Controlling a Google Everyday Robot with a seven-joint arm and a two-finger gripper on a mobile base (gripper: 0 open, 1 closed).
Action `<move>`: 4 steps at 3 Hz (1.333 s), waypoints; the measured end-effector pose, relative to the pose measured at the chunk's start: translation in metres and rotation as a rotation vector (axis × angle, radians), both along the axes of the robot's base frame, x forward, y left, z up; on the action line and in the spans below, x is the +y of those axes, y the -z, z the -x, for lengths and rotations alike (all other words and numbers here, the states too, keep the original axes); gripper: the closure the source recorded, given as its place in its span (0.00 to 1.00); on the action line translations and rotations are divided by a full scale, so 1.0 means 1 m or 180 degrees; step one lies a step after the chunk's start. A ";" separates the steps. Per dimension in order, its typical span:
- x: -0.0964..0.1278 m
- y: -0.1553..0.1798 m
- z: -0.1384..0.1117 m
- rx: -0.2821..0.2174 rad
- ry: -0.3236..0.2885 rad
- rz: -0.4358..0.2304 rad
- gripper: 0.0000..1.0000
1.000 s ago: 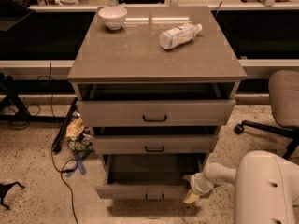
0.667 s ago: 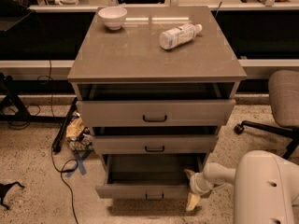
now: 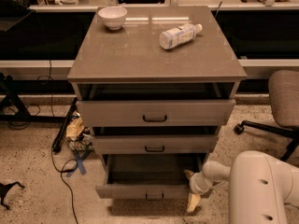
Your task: Open bottom drawer
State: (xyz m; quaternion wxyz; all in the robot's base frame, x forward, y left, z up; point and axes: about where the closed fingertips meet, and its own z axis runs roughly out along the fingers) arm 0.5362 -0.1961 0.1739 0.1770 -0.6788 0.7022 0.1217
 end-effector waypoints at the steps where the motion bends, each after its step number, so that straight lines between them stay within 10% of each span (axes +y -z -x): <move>1: -0.004 0.007 0.003 0.0063 0.0018 0.0025 0.17; 4: -0.034 0.011 0.053 0.0348 0.0293 0.0040 0.94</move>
Offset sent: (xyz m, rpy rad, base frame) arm -0.0176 -0.0196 -0.0120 -0.0266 0.0601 -0.0349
